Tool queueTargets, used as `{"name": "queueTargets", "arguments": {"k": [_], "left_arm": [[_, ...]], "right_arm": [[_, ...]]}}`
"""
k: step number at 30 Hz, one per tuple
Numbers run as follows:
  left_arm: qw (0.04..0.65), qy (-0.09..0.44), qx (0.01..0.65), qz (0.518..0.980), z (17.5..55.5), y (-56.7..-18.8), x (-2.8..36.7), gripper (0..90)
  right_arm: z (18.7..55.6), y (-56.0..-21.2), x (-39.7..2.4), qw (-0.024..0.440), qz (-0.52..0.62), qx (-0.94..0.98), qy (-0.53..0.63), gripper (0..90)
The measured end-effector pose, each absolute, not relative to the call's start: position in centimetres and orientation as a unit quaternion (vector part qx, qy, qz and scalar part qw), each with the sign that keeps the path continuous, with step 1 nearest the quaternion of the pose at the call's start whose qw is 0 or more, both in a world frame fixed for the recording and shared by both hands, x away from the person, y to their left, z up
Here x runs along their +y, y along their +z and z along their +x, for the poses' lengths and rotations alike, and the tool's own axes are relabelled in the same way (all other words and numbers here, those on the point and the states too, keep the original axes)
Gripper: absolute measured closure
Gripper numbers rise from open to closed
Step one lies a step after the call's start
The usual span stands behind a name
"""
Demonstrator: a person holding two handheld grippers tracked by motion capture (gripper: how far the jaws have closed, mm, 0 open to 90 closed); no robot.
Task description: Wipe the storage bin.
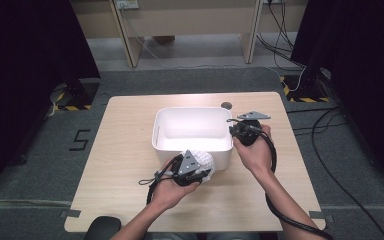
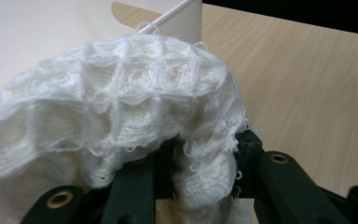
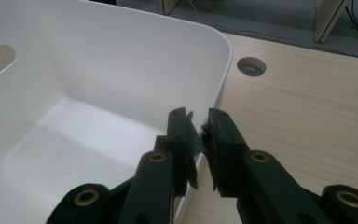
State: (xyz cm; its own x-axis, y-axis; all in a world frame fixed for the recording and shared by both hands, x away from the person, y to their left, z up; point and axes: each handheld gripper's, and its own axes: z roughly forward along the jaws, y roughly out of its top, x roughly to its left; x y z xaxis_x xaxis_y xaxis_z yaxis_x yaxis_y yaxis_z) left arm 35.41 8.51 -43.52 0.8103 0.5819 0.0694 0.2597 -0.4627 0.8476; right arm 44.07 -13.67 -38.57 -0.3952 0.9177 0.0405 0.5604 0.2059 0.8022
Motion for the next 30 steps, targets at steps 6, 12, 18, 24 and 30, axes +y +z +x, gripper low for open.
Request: {"name": "queueTargets", "arguments": {"k": [6, 12, 18, 24, 30], "left_arm": [[0.453, 0.177, 0.246, 0.839, 35.5, -43.5, 7.9, 67.4], [0.456, 0.175, 0.243, 0.838, 35.6, -43.5, 7.3, 67.4], [0.454, 0.175, 0.241, 0.840, 35.6, -43.6, 7.3, 67.4], [0.457, 0.180, 0.241, 0.837, 35.4, -43.9, 7.2, 67.3], [0.453, 0.179, 0.242, 0.839, 35.3, -44.7, 7.2, 67.3]], "right_arm": [[44.1, -38.6, -13.7, 0.232, 0.498, 0.741, 0.386, 79.9], [44.1, -38.6, -13.7, 0.232, 0.498, 0.741, 0.385, 79.9], [44.1, -38.6, -13.7, 0.232, 0.498, 0.741, 0.386, 79.9], [44.1, -38.6, -13.7, 0.233, 0.497, 0.741, 0.386, 79.8], [44.1, -38.6, -13.7, 0.233, 0.497, 0.741, 0.387, 79.8]]}}
